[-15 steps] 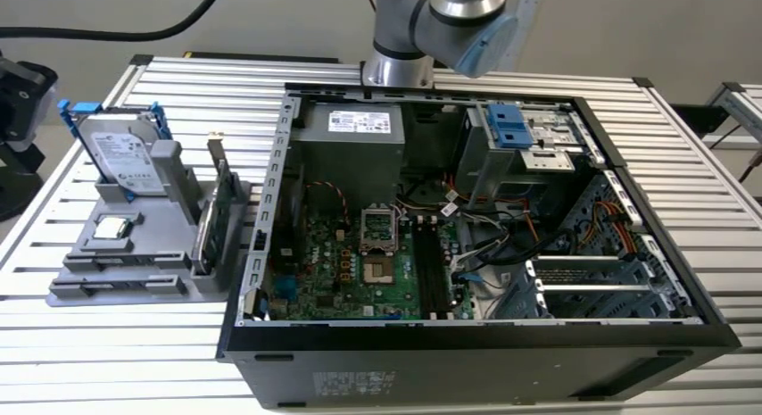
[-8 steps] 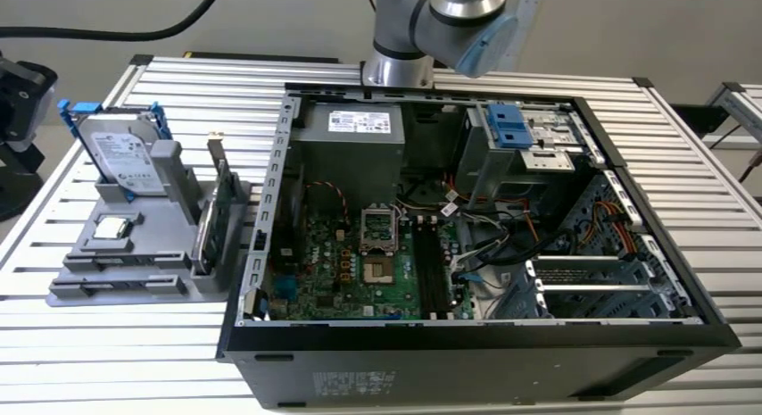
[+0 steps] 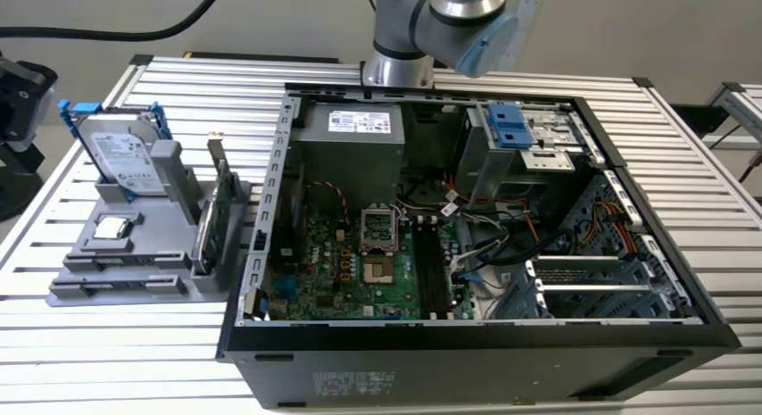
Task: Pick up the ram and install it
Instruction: 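Pick up the ram and move it above insertion slot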
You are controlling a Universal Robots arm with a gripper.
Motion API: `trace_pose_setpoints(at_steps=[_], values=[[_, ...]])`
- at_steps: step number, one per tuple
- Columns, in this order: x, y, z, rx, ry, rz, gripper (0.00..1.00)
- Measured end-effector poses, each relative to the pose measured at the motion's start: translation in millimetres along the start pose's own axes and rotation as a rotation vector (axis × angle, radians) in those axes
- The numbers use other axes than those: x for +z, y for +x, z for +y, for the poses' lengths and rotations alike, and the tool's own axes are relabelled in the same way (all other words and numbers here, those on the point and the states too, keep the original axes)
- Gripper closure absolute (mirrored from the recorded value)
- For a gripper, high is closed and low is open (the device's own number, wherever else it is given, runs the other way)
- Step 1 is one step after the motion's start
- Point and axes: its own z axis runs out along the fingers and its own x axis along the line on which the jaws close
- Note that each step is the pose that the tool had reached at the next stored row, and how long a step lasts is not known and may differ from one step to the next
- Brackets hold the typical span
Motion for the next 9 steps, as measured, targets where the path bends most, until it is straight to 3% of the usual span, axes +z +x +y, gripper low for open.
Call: trace_pose_setpoints(at_steps=[9], values=[[0.1,0.0,0.0,0.000,0.0001,0.0008,1.00]])
